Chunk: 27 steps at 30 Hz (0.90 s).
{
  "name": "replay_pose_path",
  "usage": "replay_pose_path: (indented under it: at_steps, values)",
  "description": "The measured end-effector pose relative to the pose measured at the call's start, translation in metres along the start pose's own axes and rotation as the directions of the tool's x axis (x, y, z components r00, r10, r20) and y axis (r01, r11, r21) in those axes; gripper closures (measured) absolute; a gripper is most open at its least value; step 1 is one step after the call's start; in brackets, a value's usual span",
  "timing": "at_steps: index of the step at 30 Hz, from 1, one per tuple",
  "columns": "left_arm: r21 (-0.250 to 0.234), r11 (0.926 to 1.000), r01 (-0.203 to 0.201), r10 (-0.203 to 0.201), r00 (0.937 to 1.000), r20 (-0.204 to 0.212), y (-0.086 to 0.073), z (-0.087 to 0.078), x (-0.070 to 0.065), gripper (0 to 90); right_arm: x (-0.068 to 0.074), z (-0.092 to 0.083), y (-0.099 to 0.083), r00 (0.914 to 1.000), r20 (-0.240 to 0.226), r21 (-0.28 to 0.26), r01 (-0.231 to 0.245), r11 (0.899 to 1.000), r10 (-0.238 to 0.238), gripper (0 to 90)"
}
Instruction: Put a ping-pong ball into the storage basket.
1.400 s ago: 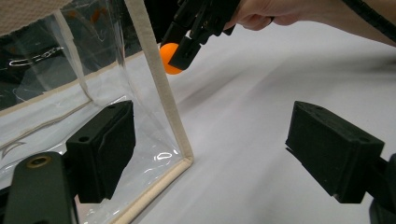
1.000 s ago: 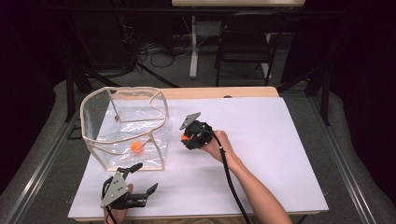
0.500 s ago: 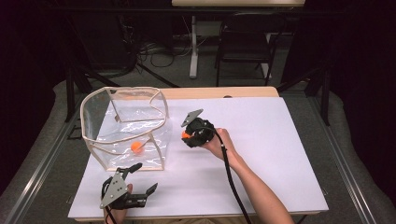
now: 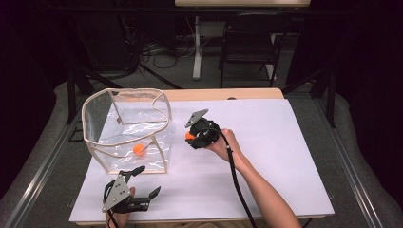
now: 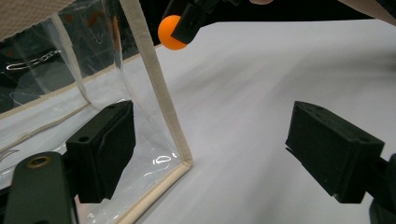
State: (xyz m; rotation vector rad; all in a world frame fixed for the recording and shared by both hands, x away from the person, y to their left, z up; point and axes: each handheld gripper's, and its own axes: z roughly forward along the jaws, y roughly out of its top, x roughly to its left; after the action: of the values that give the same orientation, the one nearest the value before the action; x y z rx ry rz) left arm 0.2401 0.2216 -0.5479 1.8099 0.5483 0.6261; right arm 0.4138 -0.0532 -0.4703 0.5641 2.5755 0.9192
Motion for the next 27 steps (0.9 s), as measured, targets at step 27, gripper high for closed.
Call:
replay_pose_path:
  at_steps: [27]
  values:
    - [-0.001, 1.0, 0.0, 0.0, 1.0, 0.001, 0.0, 0.0, 0.001, 15.7, 0.001, -0.02, 0.018, 0.9994, 0.009, -0.019, 0.033, 0.999, -0.033, 50.2]
